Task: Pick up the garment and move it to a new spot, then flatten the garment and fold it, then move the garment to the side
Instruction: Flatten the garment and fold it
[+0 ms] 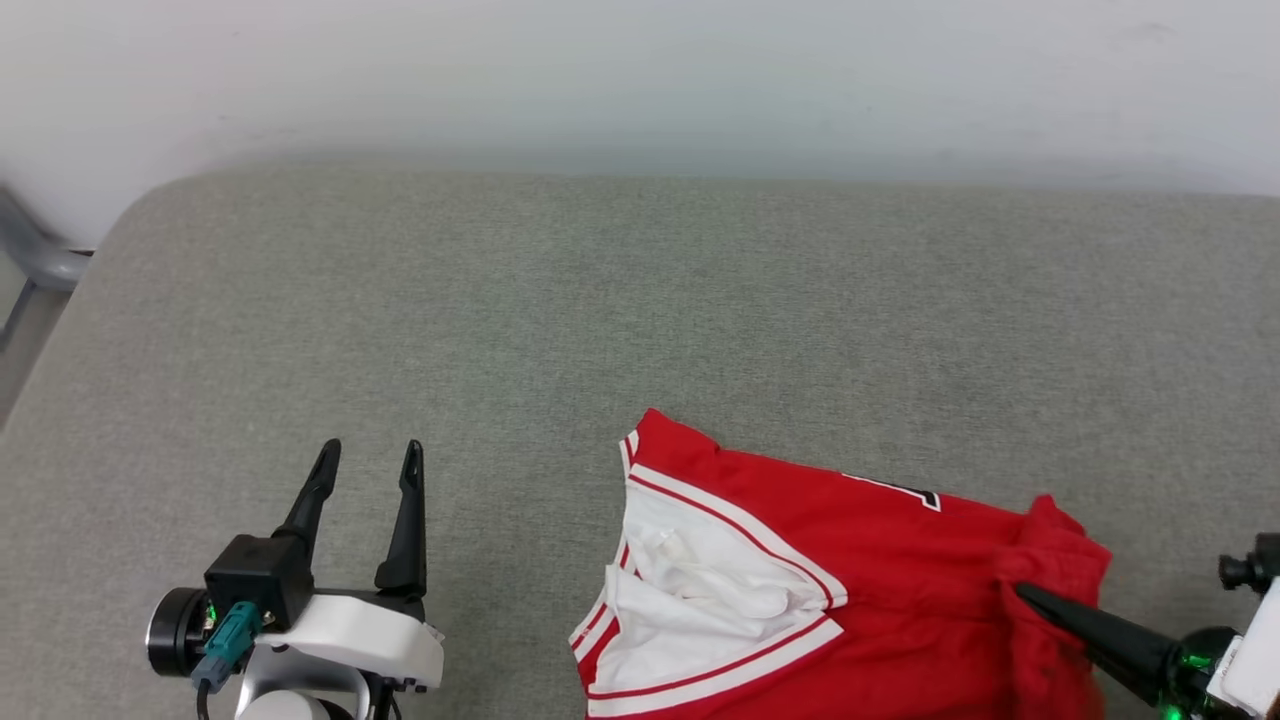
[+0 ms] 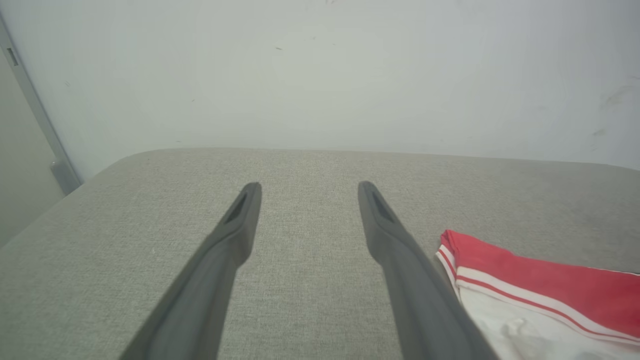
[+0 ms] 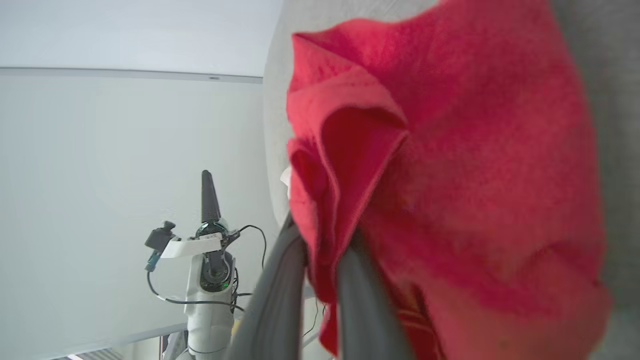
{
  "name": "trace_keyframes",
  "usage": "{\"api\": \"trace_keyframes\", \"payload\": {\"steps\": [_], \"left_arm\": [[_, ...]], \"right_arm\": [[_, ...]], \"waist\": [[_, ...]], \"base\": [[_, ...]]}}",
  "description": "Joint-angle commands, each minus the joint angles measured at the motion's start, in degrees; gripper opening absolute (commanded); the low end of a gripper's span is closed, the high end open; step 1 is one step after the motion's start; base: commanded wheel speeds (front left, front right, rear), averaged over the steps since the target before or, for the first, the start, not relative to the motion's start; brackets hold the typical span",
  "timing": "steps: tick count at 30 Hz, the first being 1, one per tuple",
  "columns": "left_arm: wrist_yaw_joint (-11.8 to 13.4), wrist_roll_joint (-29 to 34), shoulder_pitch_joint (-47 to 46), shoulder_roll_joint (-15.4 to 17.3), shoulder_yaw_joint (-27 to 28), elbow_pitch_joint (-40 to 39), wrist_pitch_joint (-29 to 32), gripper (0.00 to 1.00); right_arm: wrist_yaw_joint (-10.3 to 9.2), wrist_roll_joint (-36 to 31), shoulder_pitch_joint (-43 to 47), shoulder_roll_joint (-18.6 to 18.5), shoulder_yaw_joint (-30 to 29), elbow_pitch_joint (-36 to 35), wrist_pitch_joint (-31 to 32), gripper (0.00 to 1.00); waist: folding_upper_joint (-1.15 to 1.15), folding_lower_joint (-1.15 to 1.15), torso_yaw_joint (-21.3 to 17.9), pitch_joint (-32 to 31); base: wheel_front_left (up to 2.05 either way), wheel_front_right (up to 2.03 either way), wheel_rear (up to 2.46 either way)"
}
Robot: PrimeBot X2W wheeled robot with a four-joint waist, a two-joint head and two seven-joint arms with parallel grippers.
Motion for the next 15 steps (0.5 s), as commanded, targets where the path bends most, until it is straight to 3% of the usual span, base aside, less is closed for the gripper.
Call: {"api": "trace_keyframes", "payload": {"steps": [1,8,13,15], "left_arm": [[-0.4,0.2,-0.7,-0.2,-0.2,0.0,-0.1,1.00],[-1.0,0.3,-2.4,-0.7,-0.9,0.3,-0.1,1.00],[-1.8,0.6,-4.1,-1.5,-1.3,0.9,-0.1,1.00],[-2.6,1.1,-5.6,-2.8,-1.4,1.2,-0.1,1.00]], "right_arm": [[-0.04,2.6,-1.0,0.6,0.5,0.3,0.9,0.00],[-0.03,13.9,-2.9,0.8,11.7,2.0,-3.6,0.00],[-0.03,14.8,-3.5,0.8,18.9,2.9,-7.2,0.00],[-0.03,14.5,-4.8,0.8,24.5,3.9,-11.2,0.00]], "waist": [[0.00,0.00,0.7,0.1],[0.00,0.00,3.0,1.5],[0.00,0.00,4.7,2.9],[0.00,0.00,6.2,4.6]], "base": [[0.00,0.00,0.00],[0.00,0.00,0.00],[0.00,0.00,0.00],[0.00,0.00,0.00]]}}
